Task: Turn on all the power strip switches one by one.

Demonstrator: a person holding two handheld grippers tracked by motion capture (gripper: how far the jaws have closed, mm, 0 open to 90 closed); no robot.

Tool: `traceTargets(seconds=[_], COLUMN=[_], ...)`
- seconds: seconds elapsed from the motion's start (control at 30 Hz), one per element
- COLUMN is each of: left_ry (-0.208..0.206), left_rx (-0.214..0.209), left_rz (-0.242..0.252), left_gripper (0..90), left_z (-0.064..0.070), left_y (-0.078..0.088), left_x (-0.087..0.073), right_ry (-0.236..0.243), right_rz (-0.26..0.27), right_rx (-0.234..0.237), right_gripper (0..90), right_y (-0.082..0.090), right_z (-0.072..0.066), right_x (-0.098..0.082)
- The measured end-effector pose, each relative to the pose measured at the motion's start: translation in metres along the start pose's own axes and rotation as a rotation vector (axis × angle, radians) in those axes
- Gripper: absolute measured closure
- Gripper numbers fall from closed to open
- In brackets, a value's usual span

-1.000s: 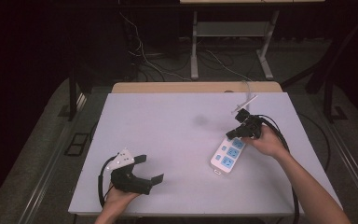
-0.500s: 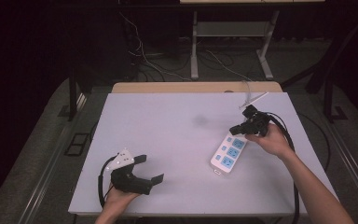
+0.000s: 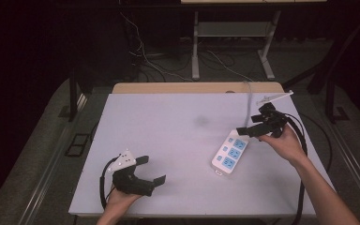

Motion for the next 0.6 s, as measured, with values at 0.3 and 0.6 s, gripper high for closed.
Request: traceTargets(seconds=[0.3,0.6], left_ry=[0.0,0.001], left_rx=[0.0,0.003], left_rz=[0.005,0.006], left_gripper=[0.0,0.0], left_z=[0.001,0.0], left_y=[0.0,0.0], left_x=[0.0,0.001], right_ry=[-0.043,-0.061], right_rz=[0.09,0.147], right_rx=[-0.014,-0.025], right_gripper=[0.4,0.5], right_y=[0.024,0.033], right_z=[-0.018,-0.035], right_x=[-0.019,-0.044])
Point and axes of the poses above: each handheld gripper's, and its own axes: y roughly backward along the jaws, x roughly out of its top, z roughly to its right, the point moved 5 cm from there along -y, roughly forward along the jaws, and after that the axes turned 14 degrees about y, right-handed, at the moved point
